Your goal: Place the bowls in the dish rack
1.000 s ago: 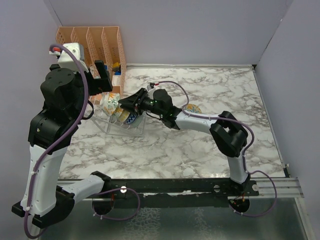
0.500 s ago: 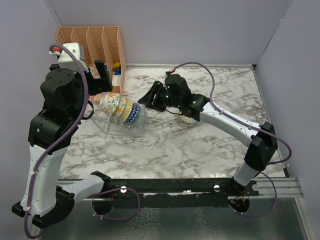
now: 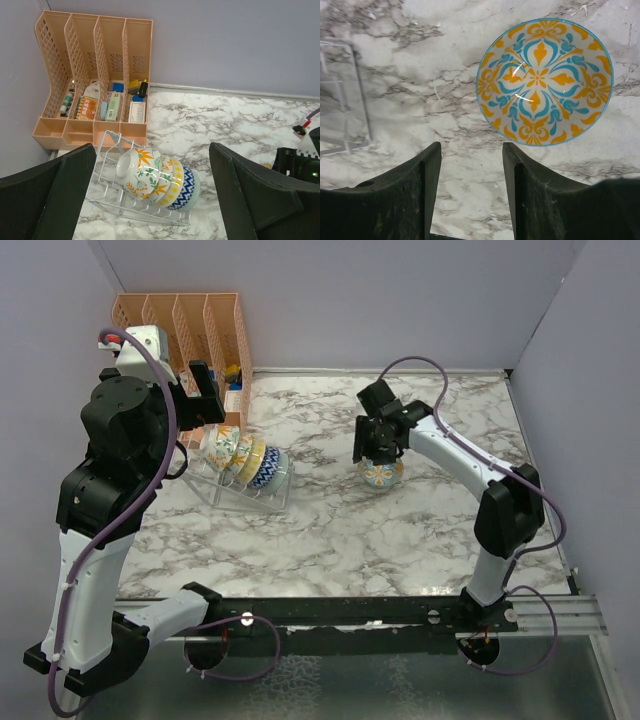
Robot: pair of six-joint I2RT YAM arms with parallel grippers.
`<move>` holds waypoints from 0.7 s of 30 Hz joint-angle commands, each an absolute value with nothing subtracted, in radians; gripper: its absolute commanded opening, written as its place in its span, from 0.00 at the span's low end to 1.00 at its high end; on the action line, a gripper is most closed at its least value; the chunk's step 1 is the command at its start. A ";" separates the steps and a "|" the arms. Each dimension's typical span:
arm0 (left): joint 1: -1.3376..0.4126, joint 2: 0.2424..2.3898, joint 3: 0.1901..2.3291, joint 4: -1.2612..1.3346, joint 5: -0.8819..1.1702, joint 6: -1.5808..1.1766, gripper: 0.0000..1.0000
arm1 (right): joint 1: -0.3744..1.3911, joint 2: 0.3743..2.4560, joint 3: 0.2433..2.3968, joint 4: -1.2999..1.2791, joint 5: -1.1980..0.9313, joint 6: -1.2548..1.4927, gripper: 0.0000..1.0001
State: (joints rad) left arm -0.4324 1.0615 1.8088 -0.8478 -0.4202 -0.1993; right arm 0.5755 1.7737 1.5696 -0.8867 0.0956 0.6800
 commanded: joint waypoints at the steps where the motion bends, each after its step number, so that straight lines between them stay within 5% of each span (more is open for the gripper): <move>1: -0.436 1.056 1.815 -0.845 -0.419 -0.206 0.99 | 0.591 1.875 1.637 -0.969 0.127 0.501 0.51; 21: -0.435 1.044 1.779 -0.847 -0.450 -0.201 0.99 | 0.607 1.998 1.609 -0.893 0.141 0.436 0.44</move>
State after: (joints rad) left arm -0.4324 1.0584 1.7851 -0.8482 -0.4210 -0.2096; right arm 0.5915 1.9594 1.6020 -0.9218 0.1089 0.4576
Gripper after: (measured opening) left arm 0.991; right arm 0.448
